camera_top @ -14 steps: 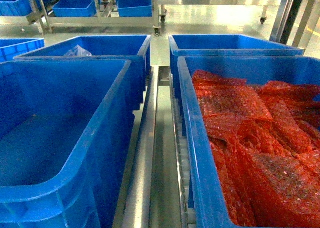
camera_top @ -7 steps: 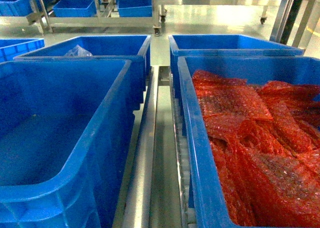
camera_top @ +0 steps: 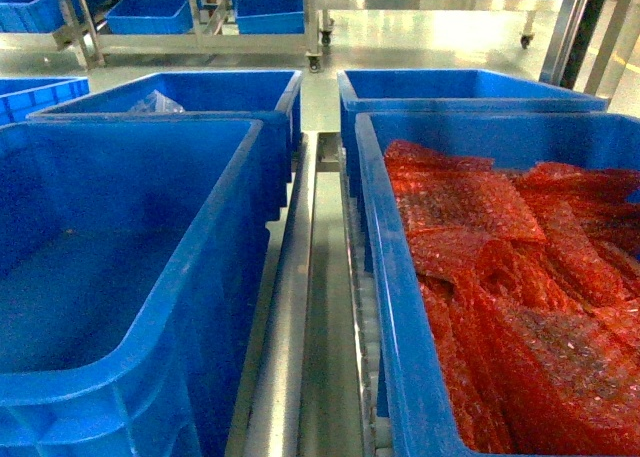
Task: Pick blue part to blue bin on bottom shelf
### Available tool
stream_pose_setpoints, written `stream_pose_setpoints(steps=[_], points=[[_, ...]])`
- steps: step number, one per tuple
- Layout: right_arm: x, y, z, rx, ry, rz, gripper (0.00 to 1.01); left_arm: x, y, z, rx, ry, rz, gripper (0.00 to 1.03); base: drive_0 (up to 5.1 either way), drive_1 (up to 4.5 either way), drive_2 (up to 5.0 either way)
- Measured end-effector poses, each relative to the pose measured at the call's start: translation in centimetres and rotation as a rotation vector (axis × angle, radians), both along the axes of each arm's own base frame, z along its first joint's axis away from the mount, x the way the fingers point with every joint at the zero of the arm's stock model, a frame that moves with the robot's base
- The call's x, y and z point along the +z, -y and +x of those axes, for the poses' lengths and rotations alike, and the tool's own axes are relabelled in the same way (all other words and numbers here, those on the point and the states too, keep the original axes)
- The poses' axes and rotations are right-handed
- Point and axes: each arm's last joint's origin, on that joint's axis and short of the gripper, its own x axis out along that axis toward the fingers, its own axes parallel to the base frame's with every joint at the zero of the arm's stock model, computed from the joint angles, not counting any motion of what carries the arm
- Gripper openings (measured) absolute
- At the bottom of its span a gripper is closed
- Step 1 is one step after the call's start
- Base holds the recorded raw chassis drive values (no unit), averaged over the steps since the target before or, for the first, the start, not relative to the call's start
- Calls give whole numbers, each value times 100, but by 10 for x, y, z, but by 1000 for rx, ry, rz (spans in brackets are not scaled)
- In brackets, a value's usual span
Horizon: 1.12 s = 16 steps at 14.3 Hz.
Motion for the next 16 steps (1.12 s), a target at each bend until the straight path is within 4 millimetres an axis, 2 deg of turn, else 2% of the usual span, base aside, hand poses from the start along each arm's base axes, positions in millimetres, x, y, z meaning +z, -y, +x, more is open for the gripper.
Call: stream_pose_setpoints(steps=[12,13,14,16], points=[[0,0,0,0,0,0,98,0,0,0,0,0,0,44,0,0,0],[0,0,0,0,0,0,98,-1,0,1,11,-59,26,44,0,0,0],[0,0,0,0,1,0,98,2,2,8,20,-120,70,44,0,0,0],[0,0,0,0,0,0,98,18,10,39,-24,-93,83,44,0,0,0]])
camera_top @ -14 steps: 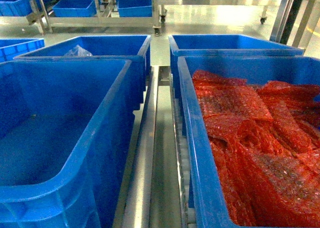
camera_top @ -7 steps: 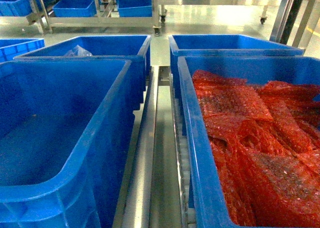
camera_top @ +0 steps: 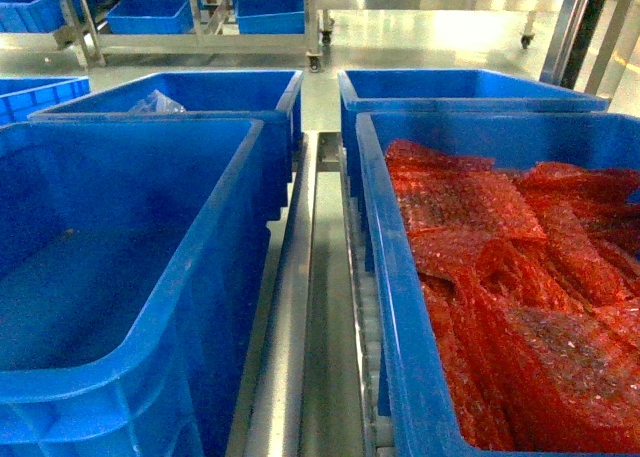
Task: Pick blue part to blue bin on bottom shelf
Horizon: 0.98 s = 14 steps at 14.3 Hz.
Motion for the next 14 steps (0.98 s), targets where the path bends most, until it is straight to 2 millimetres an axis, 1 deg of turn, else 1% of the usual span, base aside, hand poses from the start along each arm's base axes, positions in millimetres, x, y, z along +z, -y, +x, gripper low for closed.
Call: stream_pose_setpoints(steps=[1,3,4,6,7,8,9,10,11,14], points=[[0,0,0,0,-1,0,98,0,3,15,-11,4,10,44,0,0,0],[0,0,0,0,0,0,98,-10,5,44,-7,-23,24,44,0,0,0],[0,0,0,0,0,0,98,-12,8,42,-14,-66,70,56,0,0,0],[0,0,0,0,0,0,98,2,8,37,-26,12,82,78,0,0,0],[0,0,0,0,0,0,98,3,8,38,-23,15,89,85,0,0,0],[0,0,0,0,0,0,98,0,8,39,-19,-4,97,96,0,0,0],[0,0,0,0,0,0,98,-2,7,40,-29,71,80,95,0,0,0],[0,0,0,0,0,0,98,-7,1,31,-48,163,57,80,0,0,0],[0,0,0,0,0,0,98,-17,-6,19,-36,177,55,64,0,0,0],[0,0,0,0,0,0,98,-31,-14,5,-39,167,56,35,0,0,0]])
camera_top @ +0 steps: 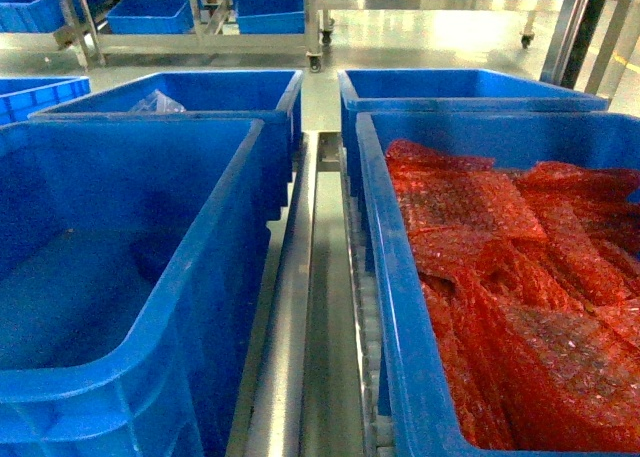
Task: Pick blue part to blue bin on bottom shelf
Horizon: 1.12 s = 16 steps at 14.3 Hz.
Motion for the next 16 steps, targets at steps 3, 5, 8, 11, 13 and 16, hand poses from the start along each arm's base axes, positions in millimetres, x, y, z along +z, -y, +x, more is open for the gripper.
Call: stream_pose_setpoints(steps=[3,5,8,11,13,16], points=[[0,0,0,0,0,0,98,-10,-7,-15,0,4,-3,2,0,0,0],[0,0,0,-1,-1,0,98,-15,-18,-21,15,1,-5,2,0,0,0],[0,0,0,0,0,0,98,-21,-17,-31,-4,2,-5,2,0,0,0],[0,0,0,0,0,0,98,-26,-17,-39,-3,37,-5,2,0,0,0],[0,0,0,0,0,0,98,-30,-17,-43,-4,16,-5,2,0,0,0],[0,0,0,0,0,0,98,-30,-17,-48,-3,18,-5,2,0,0,0]])
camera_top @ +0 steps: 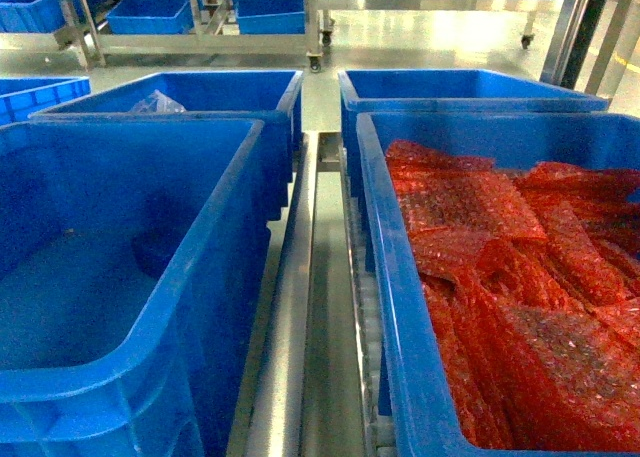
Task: Pick blue part to blue bin on bottom shelf
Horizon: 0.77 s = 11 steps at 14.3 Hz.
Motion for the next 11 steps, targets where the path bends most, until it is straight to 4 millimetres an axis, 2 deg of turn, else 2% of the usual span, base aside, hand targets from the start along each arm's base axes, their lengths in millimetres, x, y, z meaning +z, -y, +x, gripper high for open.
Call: stream_pose_setpoints(steps=[7,8,9,11], points=[[0,0,0,0,0,0,98,0,0,-9,0,4,0,2,0,0,0],[0,0,0,-1,-1,0,98,-7,0,-17,-3,-51,0,2,0,0,0],[0,0,0,0,0,0,98,-1,0,-20,0,11,0,2,0,0,0],[0,0,0,0,-1,0,98,-4,0,-20,2,-11,0,2,0,0,0]])
